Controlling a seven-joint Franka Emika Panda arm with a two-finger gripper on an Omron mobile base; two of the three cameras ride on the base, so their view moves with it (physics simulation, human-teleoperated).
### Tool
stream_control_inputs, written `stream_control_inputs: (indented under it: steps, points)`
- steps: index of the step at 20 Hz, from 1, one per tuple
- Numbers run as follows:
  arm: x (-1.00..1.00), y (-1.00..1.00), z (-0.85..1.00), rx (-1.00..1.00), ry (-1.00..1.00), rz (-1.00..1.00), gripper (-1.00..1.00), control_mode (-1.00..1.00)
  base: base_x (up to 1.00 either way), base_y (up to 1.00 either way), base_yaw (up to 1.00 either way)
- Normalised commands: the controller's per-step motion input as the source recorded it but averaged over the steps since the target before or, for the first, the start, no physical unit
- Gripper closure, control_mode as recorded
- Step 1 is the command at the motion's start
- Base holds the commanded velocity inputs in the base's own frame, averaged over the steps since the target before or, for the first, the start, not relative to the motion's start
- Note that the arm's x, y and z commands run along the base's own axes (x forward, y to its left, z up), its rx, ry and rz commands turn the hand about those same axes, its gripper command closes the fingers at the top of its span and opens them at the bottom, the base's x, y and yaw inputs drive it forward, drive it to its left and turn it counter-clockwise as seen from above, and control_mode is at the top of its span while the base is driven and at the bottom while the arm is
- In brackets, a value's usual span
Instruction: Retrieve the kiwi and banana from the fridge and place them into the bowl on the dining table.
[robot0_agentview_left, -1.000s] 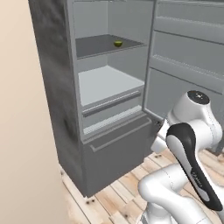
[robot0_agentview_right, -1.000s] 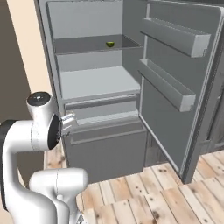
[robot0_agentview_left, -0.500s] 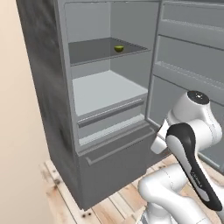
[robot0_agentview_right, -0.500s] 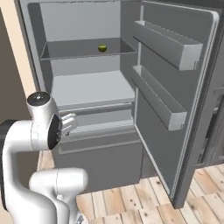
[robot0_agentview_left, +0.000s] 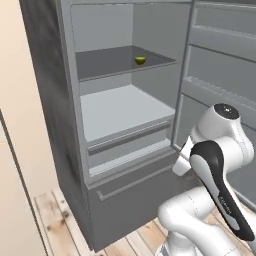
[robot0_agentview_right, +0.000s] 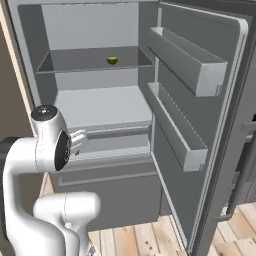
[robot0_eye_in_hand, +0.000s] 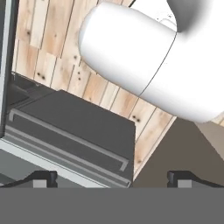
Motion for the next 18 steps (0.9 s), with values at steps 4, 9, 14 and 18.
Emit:
stream_control_inputs:
  steps: [4, 9, 14, 18]
  points:
    - [0.00, 0.00, 0.00, 0.00, 0.00, 0.00, -1.00, 1.00, 0.57, -0.25, 0.14]
    - [0.00, 0.00, 0.00, 0.00, 0.00, 0.00, -1.00, 1.00, 0.55, -0.21, 0.13]
    - [0.00, 0.00, 0.00, 0.00, 0.00, 0.00, -1.00, 1.00, 0.47, -0.13, 0.10]
    - [0.00, 0.00, 0.00, 0.00, 0.00, 0.00, -1.00, 1.00, 0.46, -0.13, 0.09]
